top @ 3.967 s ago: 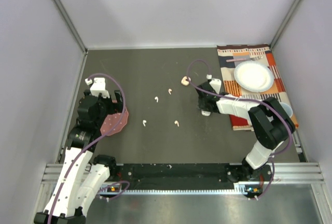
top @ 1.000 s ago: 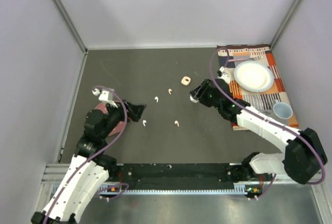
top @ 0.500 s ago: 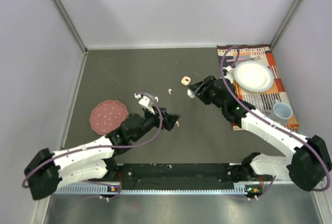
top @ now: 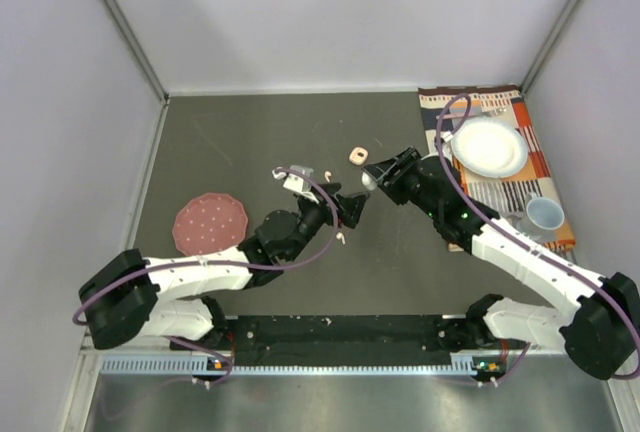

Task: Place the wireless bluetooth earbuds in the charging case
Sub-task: Pick up the charging case from the center of the board.

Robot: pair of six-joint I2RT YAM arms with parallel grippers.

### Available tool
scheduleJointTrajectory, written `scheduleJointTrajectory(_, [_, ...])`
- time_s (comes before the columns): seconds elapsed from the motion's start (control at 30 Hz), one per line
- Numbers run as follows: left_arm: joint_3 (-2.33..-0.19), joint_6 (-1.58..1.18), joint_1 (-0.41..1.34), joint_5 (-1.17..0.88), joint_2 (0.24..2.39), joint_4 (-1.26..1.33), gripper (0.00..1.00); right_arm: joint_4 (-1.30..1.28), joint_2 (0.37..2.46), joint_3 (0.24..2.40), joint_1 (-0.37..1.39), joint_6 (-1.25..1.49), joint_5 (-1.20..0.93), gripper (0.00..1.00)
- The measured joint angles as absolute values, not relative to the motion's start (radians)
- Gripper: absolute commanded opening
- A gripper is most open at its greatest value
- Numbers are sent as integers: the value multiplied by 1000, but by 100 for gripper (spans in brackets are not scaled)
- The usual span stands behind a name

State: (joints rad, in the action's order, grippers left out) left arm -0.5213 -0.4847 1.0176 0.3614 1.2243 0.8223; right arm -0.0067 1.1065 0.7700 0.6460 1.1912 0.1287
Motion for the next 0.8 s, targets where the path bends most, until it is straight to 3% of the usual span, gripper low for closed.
scheduleJointTrajectory(0.3, [-573,-484,1035,379,1307,855,88,9,1101,765,646,1199,107,22])
scheduleJointTrajectory(0.53, [-582,-488,1037,418,1372,891,73,16,1101,765,646,1201,92,22])
scheduleJointTrajectory(0.8, [-618,-483,1037,462,1419,950,73,22,1101,765,646,1201,75,22])
